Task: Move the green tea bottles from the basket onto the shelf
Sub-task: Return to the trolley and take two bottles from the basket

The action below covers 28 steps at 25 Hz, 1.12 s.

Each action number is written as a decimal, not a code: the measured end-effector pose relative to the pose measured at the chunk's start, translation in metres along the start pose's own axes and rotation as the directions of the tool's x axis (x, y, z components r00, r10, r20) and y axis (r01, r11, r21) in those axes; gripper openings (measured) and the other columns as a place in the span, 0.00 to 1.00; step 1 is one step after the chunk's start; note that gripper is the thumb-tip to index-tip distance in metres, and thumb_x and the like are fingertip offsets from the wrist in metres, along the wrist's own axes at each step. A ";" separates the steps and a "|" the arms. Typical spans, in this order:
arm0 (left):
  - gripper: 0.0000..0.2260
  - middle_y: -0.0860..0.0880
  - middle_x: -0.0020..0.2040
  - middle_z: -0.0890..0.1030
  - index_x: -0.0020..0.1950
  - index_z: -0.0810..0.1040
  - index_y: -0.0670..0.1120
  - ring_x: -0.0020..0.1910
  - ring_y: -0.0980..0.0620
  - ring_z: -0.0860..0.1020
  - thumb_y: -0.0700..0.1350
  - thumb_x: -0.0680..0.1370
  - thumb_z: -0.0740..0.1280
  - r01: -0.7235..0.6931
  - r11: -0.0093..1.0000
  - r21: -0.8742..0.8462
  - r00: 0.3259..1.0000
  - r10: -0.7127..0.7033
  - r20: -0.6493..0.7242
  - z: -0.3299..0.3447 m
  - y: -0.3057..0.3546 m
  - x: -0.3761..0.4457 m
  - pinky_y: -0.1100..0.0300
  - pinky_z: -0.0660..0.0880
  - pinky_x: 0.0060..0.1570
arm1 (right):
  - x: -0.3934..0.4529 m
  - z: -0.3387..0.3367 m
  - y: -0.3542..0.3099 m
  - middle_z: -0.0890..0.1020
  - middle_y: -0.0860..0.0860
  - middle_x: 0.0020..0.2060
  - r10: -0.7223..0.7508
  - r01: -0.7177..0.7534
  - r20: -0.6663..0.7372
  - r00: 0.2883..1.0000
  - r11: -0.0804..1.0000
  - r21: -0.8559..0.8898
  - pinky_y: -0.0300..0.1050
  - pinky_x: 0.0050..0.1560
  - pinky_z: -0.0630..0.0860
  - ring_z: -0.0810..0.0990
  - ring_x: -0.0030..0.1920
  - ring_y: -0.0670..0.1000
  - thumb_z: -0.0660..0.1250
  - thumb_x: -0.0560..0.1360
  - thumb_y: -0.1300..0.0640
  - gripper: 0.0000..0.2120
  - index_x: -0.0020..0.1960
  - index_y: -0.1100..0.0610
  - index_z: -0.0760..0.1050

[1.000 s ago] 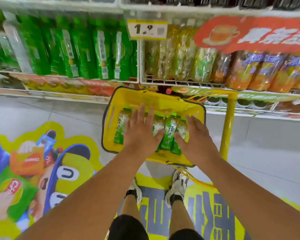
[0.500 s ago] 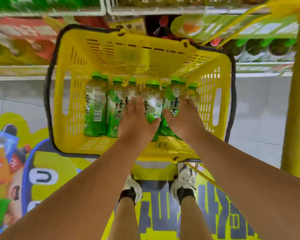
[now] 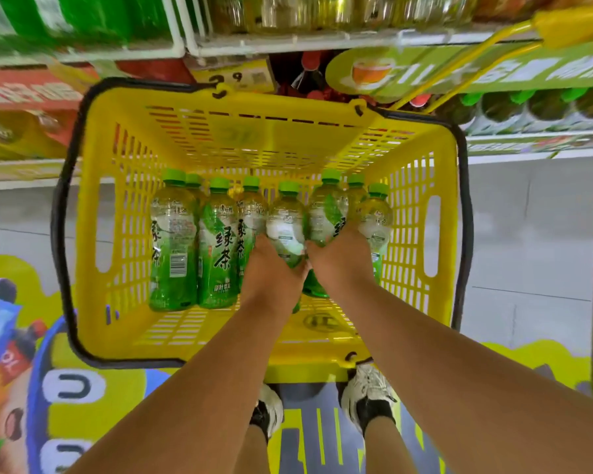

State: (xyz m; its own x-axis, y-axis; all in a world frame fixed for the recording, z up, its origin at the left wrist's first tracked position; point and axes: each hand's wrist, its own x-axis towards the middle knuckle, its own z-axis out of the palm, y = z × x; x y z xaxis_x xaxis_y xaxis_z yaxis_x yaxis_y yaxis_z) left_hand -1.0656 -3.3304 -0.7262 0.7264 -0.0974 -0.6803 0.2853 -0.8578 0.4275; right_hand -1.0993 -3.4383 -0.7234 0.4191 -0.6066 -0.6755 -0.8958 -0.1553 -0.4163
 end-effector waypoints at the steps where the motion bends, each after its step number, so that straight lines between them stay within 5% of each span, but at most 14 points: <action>1: 0.35 0.44 0.65 0.78 0.73 0.65 0.43 0.61 0.42 0.79 0.56 0.74 0.75 0.036 0.999 -0.021 0.999 -0.036 0.005 -0.002 -0.002 0.002 0.52 0.78 0.56 | 0.003 0.003 0.000 0.81 0.57 0.56 0.023 -0.024 0.031 0.999 0.999 0.042 0.45 0.38 0.72 0.79 0.48 0.57 0.76 0.73 0.51 0.27 0.65 0.62 0.71; 7: 0.23 0.54 0.41 0.74 0.60 0.71 0.42 0.36 0.55 0.73 0.53 0.74 0.76 0.079 0.993 -0.084 0.997 -0.080 -0.003 -0.014 -0.008 0.005 0.62 0.64 0.28 | 0.009 0.009 -0.002 0.83 0.54 0.48 0.076 -0.081 0.046 0.996 0.990 0.118 0.55 0.46 0.82 0.83 0.46 0.58 0.80 0.67 0.44 0.26 0.56 0.59 0.77; 15: 0.20 0.51 0.39 0.75 0.55 0.71 0.45 0.31 0.55 0.73 0.53 0.74 0.75 0.036 0.993 -0.114 0.999 -0.038 -0.011 -0.044 0.015 -0.021 0.61 0.63 0.26 | -0.013 -0.027 0.000 0.82 0.49 0.41 -0.016 0.003 0.063 0.998 0.981 0.194 0.55 0.47 0.80 0.81 0.41 0.53 0.79 0.70 0.47 0.15 0.46 0.53 0.76; 24: 0.16 0.54 0.38 0.76 0.47 0.71 0.50 0.31 0.58 0.73 0.53 0.73 0.76 -0.087 0.978 -0.188 0.995 0.075 -0.071 -0.106 0.063 -0.094 0.70 0.64 0.20 | -0.080 -0.104 -0.020 0.85 0.46 0.44 -0.119 0.103 0.043 0.992 0.958 0.268 0.52 0.47 0.81 0.84 0.45 0.51 0.79 0.70 0.47 0.18 0.56 0.51 0.80; 28: 0.17 0.57 0.40 0.77 0.51 0.72 0.50 0.33 0.62 0.74 0.56 0.72 0.76 -0.085 0.982 -0.167 0.994 0.072 -0.079 -0.142 0.084 -0.147 0.69 0.64 0.22 | -0.127 -0.151 -0.032 0.85 0.44 0.43 -0.108 0.087 0.039 0.993 0.931 0.354 0.48 0.44 0.81 0.84 0.44 0.47 0.79 0.70 0.50 0.13 0.52 0.48 0.81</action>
State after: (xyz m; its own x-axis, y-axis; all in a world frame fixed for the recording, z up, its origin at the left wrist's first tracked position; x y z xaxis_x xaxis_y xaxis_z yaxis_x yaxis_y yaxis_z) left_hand -1.0595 -3.3165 -0.5054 0.7923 -0.1191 -0.5984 0.3231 -0.7501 0.5771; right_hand -1.1456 -3.4738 -0.5328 0.5189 -0.5555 -0.6497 -0.7452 0.0784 -0.6622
